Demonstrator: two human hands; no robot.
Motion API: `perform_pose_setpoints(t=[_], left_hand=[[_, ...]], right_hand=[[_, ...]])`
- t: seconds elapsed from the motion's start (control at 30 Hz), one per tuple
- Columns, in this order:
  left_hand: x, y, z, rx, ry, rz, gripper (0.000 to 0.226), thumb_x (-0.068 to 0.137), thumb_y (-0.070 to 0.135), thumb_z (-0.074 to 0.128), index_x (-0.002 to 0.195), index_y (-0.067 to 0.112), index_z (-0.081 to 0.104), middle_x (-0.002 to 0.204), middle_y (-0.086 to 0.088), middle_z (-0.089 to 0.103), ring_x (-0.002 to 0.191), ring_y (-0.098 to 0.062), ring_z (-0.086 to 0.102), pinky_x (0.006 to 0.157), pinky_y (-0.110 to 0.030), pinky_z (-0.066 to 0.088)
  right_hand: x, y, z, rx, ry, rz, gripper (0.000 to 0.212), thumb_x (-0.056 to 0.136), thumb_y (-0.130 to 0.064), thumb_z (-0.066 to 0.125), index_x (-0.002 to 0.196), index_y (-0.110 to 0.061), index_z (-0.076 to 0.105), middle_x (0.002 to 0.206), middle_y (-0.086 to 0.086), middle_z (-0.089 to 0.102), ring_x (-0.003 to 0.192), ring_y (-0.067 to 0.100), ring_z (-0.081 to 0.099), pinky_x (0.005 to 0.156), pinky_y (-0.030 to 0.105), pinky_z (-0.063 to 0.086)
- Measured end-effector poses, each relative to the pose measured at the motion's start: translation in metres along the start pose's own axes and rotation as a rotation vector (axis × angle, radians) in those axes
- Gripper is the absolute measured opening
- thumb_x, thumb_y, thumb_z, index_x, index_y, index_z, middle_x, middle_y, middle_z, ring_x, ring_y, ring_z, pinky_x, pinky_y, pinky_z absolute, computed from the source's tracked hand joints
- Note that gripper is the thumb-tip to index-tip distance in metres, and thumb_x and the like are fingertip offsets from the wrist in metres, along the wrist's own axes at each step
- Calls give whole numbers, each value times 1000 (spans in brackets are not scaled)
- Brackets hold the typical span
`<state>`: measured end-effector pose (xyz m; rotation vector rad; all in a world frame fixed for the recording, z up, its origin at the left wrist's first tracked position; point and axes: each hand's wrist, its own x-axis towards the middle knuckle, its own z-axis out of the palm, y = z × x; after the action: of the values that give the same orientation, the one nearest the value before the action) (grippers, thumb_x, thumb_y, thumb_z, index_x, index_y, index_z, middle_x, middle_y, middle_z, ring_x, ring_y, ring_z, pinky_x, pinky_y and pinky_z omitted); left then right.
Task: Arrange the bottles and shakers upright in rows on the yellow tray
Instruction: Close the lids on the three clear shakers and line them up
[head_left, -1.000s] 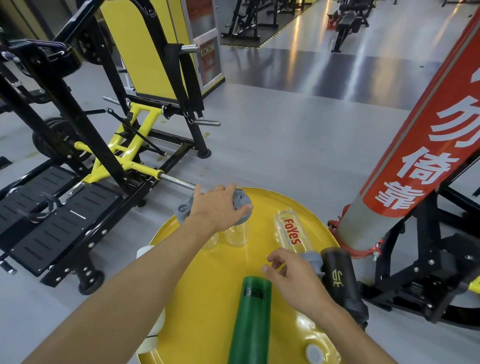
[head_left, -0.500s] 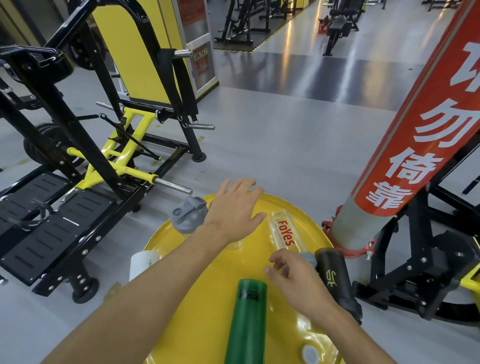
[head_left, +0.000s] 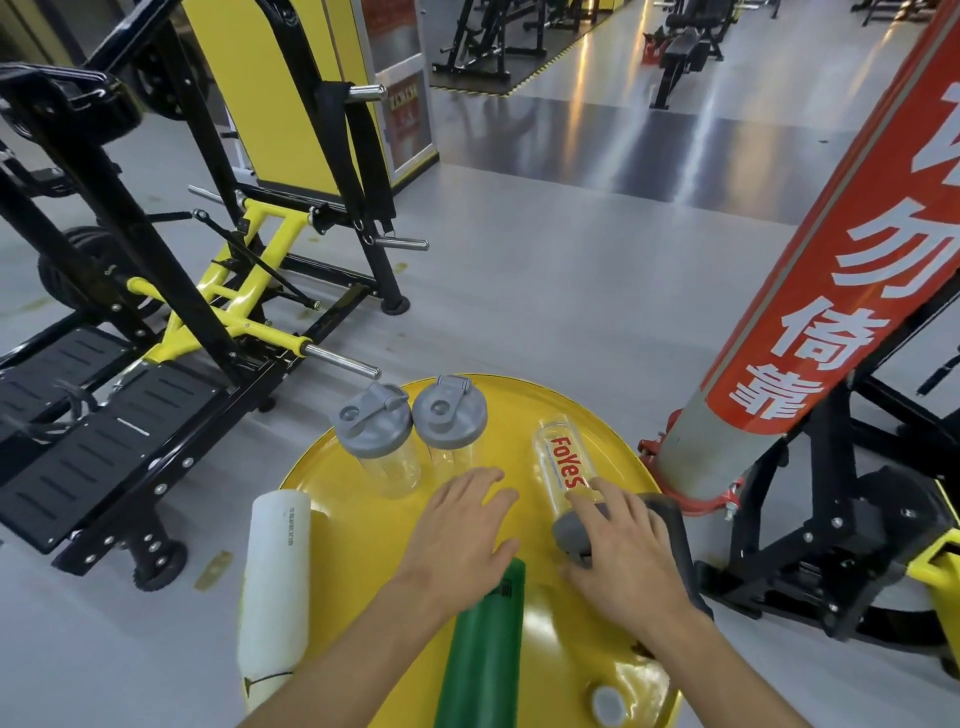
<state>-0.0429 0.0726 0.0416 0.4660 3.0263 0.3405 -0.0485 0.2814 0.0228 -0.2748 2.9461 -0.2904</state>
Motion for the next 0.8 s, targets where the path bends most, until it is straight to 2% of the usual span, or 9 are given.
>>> perform_pose_setpoints(t=[0.13, 0.23, 0.3, 0.43, 0.57, 0.63, 0.73, 0.8], left_hand=[[-23, -8, 15, -70, 2, -90, 52, 97, 46, 51, 146, 30, 42, 159, 6, 32, 149, -14, 25, 124, -34, 22], [-36, -19, 22, -127, 24, -186, 52, 97, 46, 50, 146, 32, 43, 157, 9, 34, 147, -12, 27, 122, -32, 24], [-43, -26, 27, -158, 32, -250, 52, 96, 48, 49, 146, 32, 43, 156, 10, 35, 147, -11, 28, 121, -33, 27], [-54, -38, 34, -204, 33, -344, 54, 96, 50, 50, 146, 33, 43, 156, 10, 35, 146, -12, 28, 120, -34, 29], [-61, -47, 38, -227, 45, -394, 55, 95, 51, 51, 147, 32, 43, 155, 10, 37, 145, -12, 31, 119, -35, 31], [-63, -49, 39, -240, 54, -411, 55, 95, 52, 52, 146, 32, 44, 154, 10, 39, 144, -12, 33, 118, -34, 32], [-66, -52, 39, -253, 75, -423, 55, 95, 51, 53, 145, 32, 46, 152, 10, 42, 143, -12, 36, 117, -34, 35], [-67, -53, 40, -258, 83, -427, 54, 95, 51, 53, 145, 32, 46, 152, 10, 42, 142, -12, 36, 116, -34, 36]], right_hand=[[9, 6, 10, -49, -52, 14, 98, 79, -53, 72, 158, -39, 16, 167, 3, 17, 146, 32, 31, 118, 49, 31], [16, 9, 16, -53, -67, 25, 109, 75, -56, 77, 158, -40, 8, 169, 8, 12, 142, 32, 43, 119, 48, 30], [21, 10, 16, -62, -63, 35, 114, 72, -60, 78, 158, -39, 6, 167, 10, 17, 137, 31, 50, 118, 46, 31], [29, 9, 12, -5, -43, 45, 108, 72, -56, 80, 156, -37, 14, 154, 9, 37, 123, 32, 59, 105, 46, 47], [35, 4, 8, 141, -129, 59, 109, 72, -54, 82, 157, -37, 15, 154, 7, 33, 121, 31, 58, 89, 44, 59], [37, 2, 5, 184, -164, 64, 105, 74, -51, 80, 158, -38, 18, 153, 6, 34, 117, 30, 60, 86, 41, 60], [40, -2, -2, 250, -189, 85, 99, 77, -49, 79, 158, -39, 23, 145, 6, 43, 116, 29, 59, 93, 43, 55], [44, -1, -7, 320, -205, 93, 97, 76, -48, 80, 157, -36, 28, 142, 7, 50, 118, 29, 56, 92, 43, 53]])
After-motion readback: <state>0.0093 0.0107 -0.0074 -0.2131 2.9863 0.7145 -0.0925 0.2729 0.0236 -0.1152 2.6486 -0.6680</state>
